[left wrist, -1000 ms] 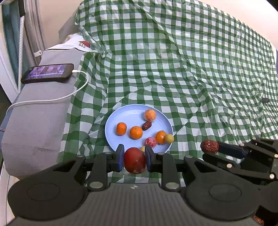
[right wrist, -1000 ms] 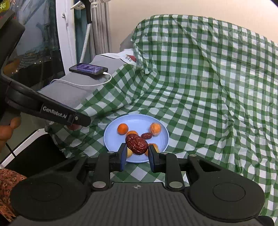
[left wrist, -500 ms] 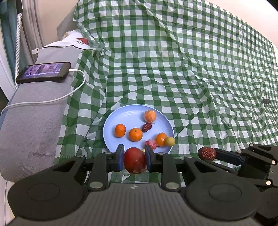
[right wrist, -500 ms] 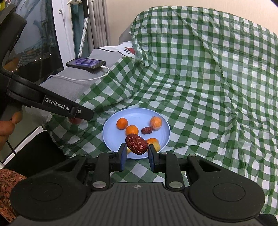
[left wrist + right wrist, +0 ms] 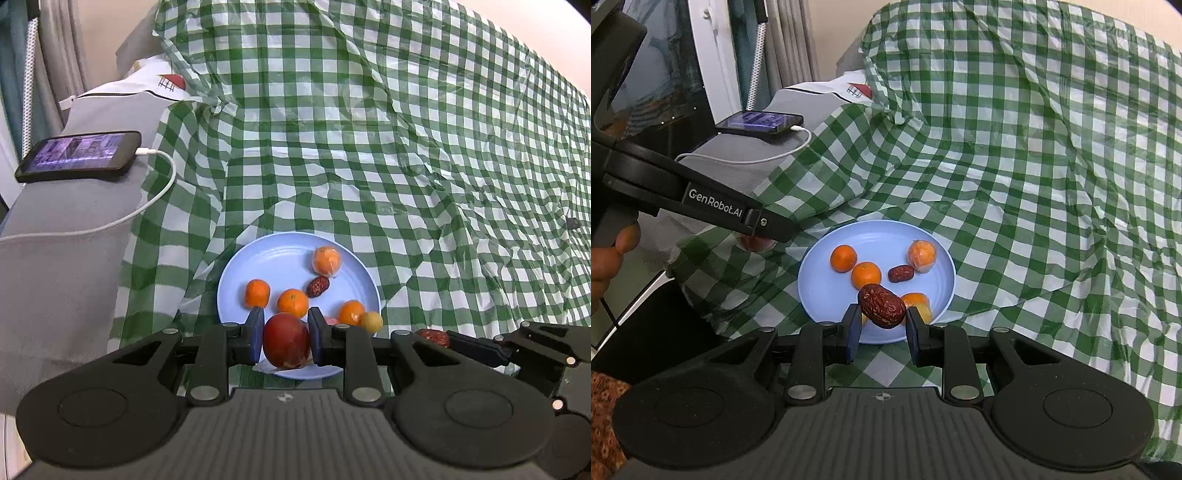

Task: Organize fruits
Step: 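Carry the red fruit and red date over the blue plate and lower them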

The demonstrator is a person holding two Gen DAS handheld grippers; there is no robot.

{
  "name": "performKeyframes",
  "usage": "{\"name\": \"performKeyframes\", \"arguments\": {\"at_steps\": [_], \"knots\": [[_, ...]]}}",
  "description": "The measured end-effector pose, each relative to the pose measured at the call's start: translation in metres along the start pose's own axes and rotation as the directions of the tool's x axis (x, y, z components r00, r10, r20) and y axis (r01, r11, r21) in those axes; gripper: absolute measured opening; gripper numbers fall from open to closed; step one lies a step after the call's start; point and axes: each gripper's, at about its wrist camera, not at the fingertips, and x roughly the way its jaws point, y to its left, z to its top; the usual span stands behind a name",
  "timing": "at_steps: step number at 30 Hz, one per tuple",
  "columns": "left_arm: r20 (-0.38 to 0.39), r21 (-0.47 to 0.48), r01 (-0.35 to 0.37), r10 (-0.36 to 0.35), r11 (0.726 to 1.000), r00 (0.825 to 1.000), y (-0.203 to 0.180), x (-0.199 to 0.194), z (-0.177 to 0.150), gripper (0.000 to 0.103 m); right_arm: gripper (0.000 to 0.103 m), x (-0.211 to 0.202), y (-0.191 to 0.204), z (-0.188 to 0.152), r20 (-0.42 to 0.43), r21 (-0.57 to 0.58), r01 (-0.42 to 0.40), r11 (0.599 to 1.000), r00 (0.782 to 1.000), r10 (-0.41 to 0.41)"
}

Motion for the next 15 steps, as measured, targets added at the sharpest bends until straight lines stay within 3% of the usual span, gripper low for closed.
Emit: {"name": "performKeyframes", "arguments": {"at_steps": [15], "knots": [[-0.047,0.015,-0.019,0.019,1.0,0.999,0.007,0.063,0.032,0.028,0.027,0.061,-0.014,0.024,-0.039,0.035,-0.005,0.999,0.999,0.006]]}}
